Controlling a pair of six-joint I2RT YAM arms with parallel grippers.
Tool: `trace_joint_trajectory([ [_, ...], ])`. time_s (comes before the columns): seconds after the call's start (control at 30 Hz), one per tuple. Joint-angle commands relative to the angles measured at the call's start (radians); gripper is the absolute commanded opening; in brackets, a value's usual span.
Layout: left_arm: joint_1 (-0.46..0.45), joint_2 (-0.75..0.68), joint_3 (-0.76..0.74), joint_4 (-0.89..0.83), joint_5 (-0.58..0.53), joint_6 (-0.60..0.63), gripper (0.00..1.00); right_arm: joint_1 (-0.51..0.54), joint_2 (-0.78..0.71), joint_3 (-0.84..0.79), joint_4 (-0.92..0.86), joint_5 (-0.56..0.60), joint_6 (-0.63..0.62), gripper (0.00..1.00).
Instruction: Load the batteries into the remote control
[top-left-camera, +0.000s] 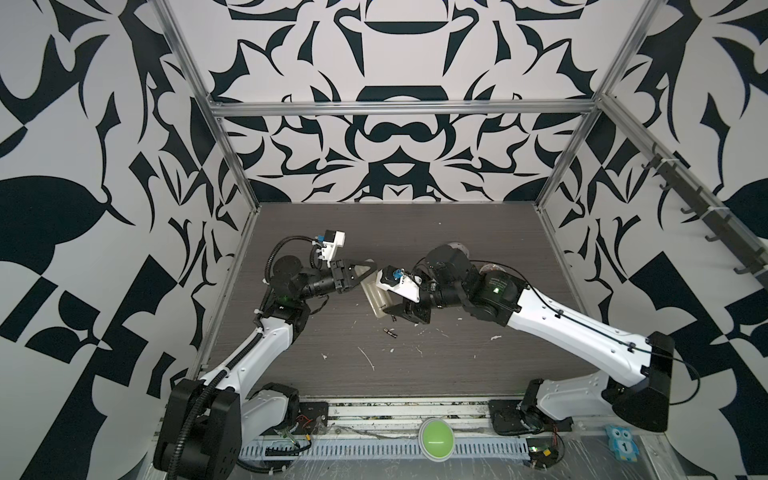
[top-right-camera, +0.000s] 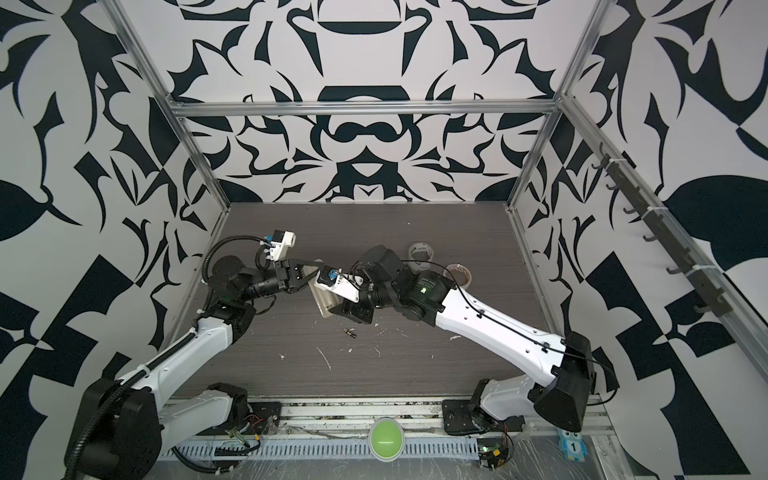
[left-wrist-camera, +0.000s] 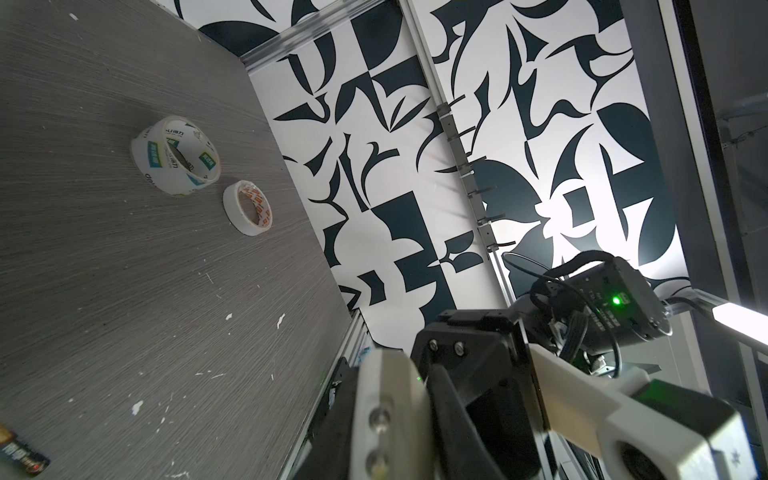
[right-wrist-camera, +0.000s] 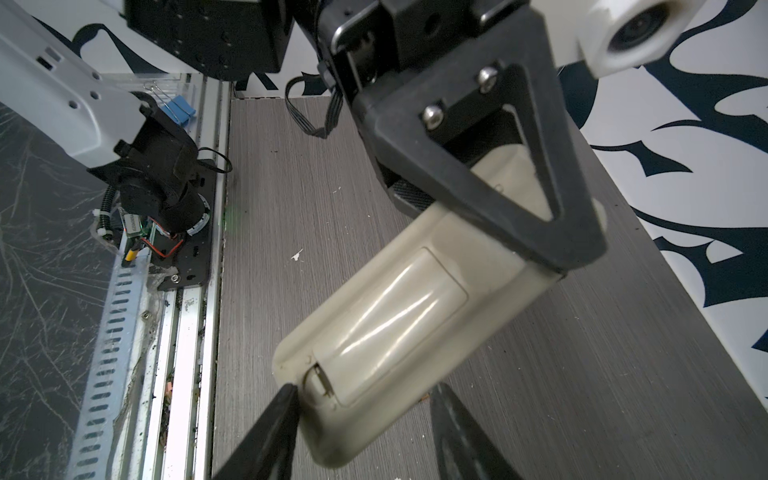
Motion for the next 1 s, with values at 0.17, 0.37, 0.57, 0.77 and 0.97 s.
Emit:
trace_joint_trajectory([
  [0.17,0.001,0.011,-0.009,0.062,0.012,-0.016,0.00,0.018,0.009,0.052,0.017,0.074,-0.017,0.52],
  [0.37,0.001,0.021,-0.012,0.092,0.012,-0.035,0.00,0.041,0.031,0.068,-0.001,0.143,-0.031,0.50],
  [0.57,0.001,0.022,-0.015,0.103,0.015,-0.046,0.00,0.073,0.050,0.073,-0.008,0.218,-0.055,0.48],
  [0.77,0.004,0.020,-0.020,0.112,0.020,-0.055,0.00,0.114,0.073,0.076,-0.028,0.312,-0.106,0.47],
  [0.97,0.018,0.028,-0.029,0.157,0.029,-0.084,0.00,0.123,0.066,0.073,-0.046,0.333,-0.127,0.47],
])
